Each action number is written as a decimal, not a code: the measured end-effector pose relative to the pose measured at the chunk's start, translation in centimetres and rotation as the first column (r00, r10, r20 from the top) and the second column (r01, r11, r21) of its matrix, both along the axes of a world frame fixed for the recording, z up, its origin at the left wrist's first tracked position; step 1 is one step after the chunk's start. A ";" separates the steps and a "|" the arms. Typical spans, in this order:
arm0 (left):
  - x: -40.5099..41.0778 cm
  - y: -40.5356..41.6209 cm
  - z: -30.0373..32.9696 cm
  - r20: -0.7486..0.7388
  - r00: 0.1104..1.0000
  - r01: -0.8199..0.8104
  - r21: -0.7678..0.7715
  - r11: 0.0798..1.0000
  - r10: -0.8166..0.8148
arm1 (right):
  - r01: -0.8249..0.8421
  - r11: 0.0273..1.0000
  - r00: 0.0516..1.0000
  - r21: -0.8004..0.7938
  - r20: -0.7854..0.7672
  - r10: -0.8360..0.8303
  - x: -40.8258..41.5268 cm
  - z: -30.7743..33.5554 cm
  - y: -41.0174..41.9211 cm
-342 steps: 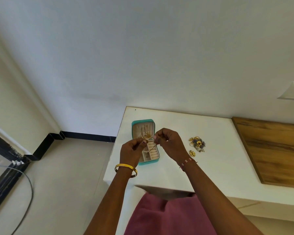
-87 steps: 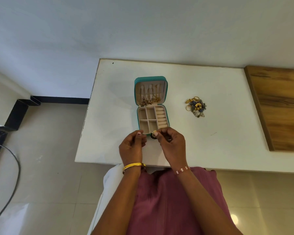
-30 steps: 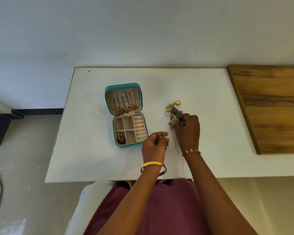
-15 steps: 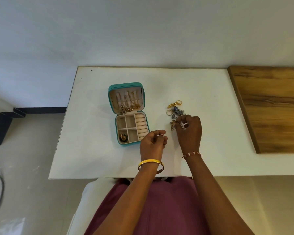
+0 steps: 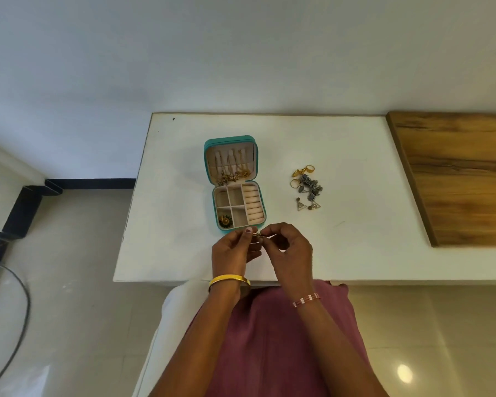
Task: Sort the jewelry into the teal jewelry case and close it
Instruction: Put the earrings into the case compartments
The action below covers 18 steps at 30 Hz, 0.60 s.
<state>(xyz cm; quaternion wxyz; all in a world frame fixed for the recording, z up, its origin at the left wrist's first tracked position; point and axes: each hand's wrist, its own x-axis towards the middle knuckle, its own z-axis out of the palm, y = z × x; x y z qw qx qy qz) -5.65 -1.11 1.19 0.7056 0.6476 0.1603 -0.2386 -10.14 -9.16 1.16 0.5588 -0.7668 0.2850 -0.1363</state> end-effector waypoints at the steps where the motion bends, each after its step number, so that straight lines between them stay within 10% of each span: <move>1: -0.1 0.5 -0.2 -0.004 1.000 0.001 0.001 1.000 -0.001 | -0.008 1.000 1.000 0.010 -0.014 0.009 -0.1 -0.1 0.2; 11: -0.6 2.8 -2.0 0.001 0.999 -0.049 -0.011 0.999 0.049 | -0.015 0.942 0.991 0.335 -0.117 0.058 0.0 -0.9 0.9; 18: -0.6 2.9 -2.2 0.104 0.995 -0.006 0.035 0.999 0.003 | -0.049 0.959 0.973 0.280 -0.202 0.108 0.0 -1.6 1.1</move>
